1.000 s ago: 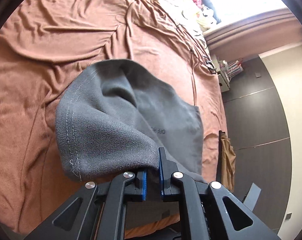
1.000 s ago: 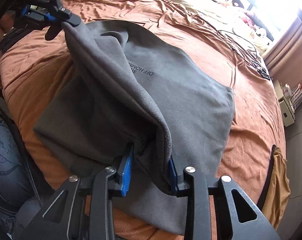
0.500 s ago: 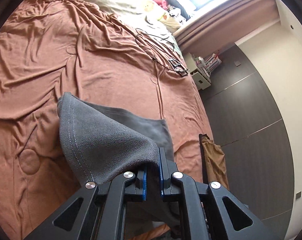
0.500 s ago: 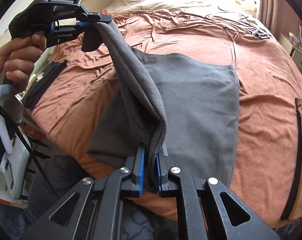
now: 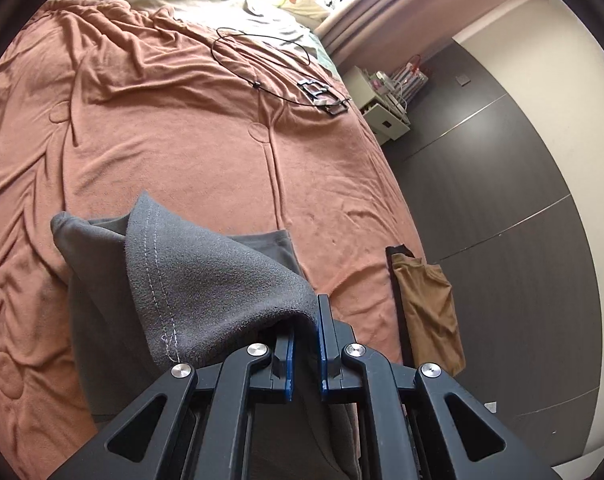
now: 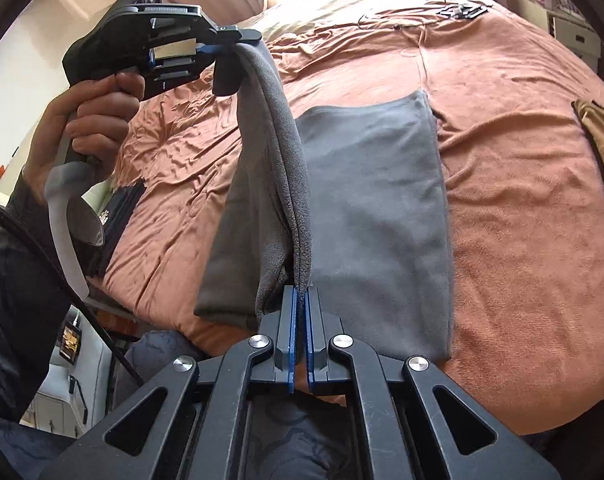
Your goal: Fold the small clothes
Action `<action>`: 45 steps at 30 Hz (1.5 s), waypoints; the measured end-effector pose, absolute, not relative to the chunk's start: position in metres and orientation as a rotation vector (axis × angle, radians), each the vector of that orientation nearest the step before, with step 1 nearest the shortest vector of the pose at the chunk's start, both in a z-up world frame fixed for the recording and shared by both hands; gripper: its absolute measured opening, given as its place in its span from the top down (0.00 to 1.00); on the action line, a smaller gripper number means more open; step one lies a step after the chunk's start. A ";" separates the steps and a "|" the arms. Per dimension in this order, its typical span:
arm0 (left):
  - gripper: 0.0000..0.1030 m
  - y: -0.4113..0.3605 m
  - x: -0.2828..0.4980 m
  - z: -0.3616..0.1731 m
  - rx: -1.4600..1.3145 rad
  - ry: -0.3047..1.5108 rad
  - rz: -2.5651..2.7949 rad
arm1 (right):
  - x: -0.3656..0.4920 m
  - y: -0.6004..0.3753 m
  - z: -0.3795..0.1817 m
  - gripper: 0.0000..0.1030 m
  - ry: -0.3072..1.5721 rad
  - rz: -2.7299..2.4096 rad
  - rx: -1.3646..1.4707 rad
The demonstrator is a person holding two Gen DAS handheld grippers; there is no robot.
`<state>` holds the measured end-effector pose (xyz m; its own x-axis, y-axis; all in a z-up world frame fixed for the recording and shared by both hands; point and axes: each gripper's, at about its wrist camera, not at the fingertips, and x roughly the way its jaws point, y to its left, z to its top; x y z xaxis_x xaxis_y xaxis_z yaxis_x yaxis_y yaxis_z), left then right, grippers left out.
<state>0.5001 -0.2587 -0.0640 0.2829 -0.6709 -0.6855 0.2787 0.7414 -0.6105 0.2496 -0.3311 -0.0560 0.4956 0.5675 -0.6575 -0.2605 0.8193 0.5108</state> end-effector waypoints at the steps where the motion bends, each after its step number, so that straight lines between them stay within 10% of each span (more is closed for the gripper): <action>1: 0.92 -0.263 0.502 -0.068 -0.405 1.122 -0.659 | 0.254 -0.334 -0.061 0.99 0.937 0.500 0.385; 6: 0.92 -0.279 0.514 -0.088 -0.387 1.155 -0.663 | 0.273 -0.354 -0.093 0.89 0.972 0.477 0.503; 8: 0.92 -0.283 0.518 -0.094 -0.379 1.163 -0.669 | 0.276 -0.361 -0.102 0.55 0.958 0.479 0.554; 10: 0.92 -0.287 0.522 -0.100 -0.374 1.173 -0.675 | 0.274 -0.368 -0.106 0.44 0.920 0.463 0.575; 24: 0.92 -0.290 0.531 -0.122 -0.409 1.197 -0.715 | 0.286 -0.357 -0.135 0.47 0.973 0.420 0.592; 29: 0.92 -0.284 0.528 -0.113 -0.414 1.187 -0.710 | 0.283 -0.355 -0.131 0.96 0.962 0.428 0.614; 45: 0.92 -0.305 0.519 -0.092 -0.384 1.151 -0.708 | 0.235 -0.376 -0.105 0.97 0.854 0.467 0.759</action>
